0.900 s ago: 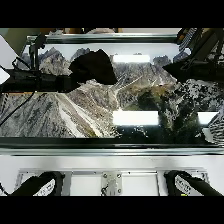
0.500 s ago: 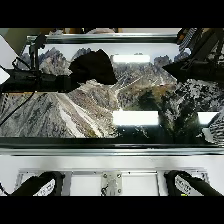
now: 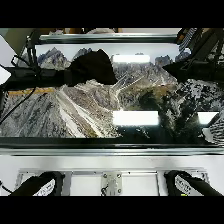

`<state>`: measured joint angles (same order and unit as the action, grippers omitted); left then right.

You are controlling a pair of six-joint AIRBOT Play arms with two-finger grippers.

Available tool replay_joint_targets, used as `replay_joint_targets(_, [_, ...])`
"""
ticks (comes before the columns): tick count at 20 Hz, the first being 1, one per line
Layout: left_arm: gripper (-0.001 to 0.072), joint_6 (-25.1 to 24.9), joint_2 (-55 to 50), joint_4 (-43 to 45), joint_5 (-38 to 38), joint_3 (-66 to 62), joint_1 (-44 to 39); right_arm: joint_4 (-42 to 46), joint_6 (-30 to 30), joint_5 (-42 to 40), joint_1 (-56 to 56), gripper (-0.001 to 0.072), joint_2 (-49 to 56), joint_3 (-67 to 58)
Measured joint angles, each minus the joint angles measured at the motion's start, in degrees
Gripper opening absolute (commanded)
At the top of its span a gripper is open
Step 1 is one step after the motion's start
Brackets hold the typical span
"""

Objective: Fold the clothes and pants, and hang the long-sleeved shirts on hangers.

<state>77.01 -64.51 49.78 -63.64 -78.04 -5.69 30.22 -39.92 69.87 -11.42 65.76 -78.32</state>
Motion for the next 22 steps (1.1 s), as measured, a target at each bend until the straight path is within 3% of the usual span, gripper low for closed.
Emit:
replay_joint_targets(4, [0.0687,1.57,-8.44,7.85,10.97,-4.76,-2.82,-0.24,0.00,0.02,0.00,0.0028,0.00,0.00])
replay_joint_targets(8, [0.0687,9.60,-26.10,19.32,15.02,-17.49,-4.83,-0.39,0.00,0.00,0.00,0.0028,0.00,0.00])
replay_joint_targets(11, [0.0687,15.87,-40.02,23.04,15.47,-27.80,-5.27,-0.42,0.00,0.00,0.00,0.0028,0.00,0.00])
replay_joint_targets(17, [0.0687,26.49,-57.07,24.30,21.03,-37.66,-5.46,-0.59,0.00,-0.04,0.00,0.0028,0.00,0.00])
replay_joint_targets(22, [0.0687,30.45,-61.72,16.22,30.34,-37.51,-5.38,-0.48,0.02,-0.02,0.00,0.0028,0.02,0.00])
